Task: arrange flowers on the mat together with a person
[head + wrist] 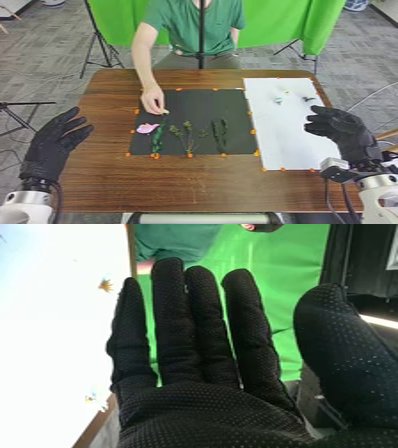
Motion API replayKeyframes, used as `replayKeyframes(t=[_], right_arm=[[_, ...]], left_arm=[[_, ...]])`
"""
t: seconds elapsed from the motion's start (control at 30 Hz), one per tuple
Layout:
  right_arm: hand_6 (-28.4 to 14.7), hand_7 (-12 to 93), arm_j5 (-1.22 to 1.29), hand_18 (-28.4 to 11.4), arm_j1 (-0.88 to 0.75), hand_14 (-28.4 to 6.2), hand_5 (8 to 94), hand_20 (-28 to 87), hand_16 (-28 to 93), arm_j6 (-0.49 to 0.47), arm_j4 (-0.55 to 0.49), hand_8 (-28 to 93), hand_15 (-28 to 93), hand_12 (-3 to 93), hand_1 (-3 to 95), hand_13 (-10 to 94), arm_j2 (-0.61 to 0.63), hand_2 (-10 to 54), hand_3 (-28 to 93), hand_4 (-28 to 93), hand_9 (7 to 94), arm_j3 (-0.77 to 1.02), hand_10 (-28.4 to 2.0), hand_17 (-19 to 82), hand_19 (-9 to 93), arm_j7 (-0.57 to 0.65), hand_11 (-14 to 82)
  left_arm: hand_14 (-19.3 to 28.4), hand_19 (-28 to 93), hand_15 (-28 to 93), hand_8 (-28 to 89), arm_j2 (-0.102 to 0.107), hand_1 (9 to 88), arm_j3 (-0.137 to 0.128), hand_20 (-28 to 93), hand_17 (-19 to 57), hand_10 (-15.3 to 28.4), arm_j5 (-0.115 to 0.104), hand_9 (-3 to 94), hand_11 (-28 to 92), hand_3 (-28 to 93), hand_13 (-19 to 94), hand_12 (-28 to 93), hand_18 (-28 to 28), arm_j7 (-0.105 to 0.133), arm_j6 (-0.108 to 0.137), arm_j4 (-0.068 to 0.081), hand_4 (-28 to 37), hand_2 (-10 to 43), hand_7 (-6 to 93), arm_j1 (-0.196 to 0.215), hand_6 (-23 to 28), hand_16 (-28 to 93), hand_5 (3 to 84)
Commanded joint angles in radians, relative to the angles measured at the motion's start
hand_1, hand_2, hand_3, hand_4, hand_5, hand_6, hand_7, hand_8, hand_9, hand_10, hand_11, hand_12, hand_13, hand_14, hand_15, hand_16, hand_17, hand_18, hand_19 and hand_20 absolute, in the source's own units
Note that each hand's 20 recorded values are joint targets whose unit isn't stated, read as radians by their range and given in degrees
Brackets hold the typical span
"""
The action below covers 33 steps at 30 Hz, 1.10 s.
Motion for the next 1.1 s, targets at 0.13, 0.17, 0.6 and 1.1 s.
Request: replayKeyframes(t=[0.13,0.17,0.6,1.1], right_arm=[[-2.9,23,-0.007,-20.6,-0.009,-12.6,52.9,32,22,-0.003,-0.002,-12,41,25.0,22.1,45,0.007,2.1,91,-19,51.8,0.0,-15.0,17,56,-0.009,23.4],[-2.9,23,-0.008,-20.6,-0.004,-12.6,52.9,32,22,-0.005,0.0,-12,41,25.0,22.1,45,0.009,2.1,91,-19,51.8,-0.001,-15.0,17,56,-0.006,23.4],[-3.1,23,-0.012,-20.6,0.002,-12.4,53.4,32,22,-0.006,0.0,-12,42,24.9,22.4,45,0.016,1.8,91,-20,52.6,-0.005,-14.7,17,56,-0.009,23.7],[-0.3,28,-0.777,-19.1,0.085,-9.7,50.6,34,22,0.458,0.067,-15,47,24.3,29.7,50,0.355,-6.8,87,-25,52.6,-0.087,-10.6,21,60,0.003,25.5]], left_arm=[[18.1,51,40,-10,0.003,28.1,0.002,9,-3.4,14.3,0.006,34.3,30,70,31,16,22.8,-0.013,-0.014,0.007,-25.3,1.0,23.3,0.004,2.7,0,37.7],[18.1,51,40,-10,0.002,28.1,0.002,9,-3.4,14.3,0.006,34.2,30,70,31,16,22.8,-0.014,-0.015,0.005,-25.3,1.0,23.3,0.005,2.7,0,37.7],[18.1,51,40,-10,0.006,28.0,0.003,9,-3.5,14.3,0.007,34.1,30,70,31,16,22.8,-0.016,-0.021,0.007,-25.4,1.0,23.2,-0.001,2.7,0,37.7],[18.0,51,40,-10,0.005,28.1,-0.007,9,-3.5,14.3,-0.001,34.1,30,70,31,16,22.8,0.007,0.006,-0.005,-25.3,1.1,23.1,0.025,2.7,0,37.7]])
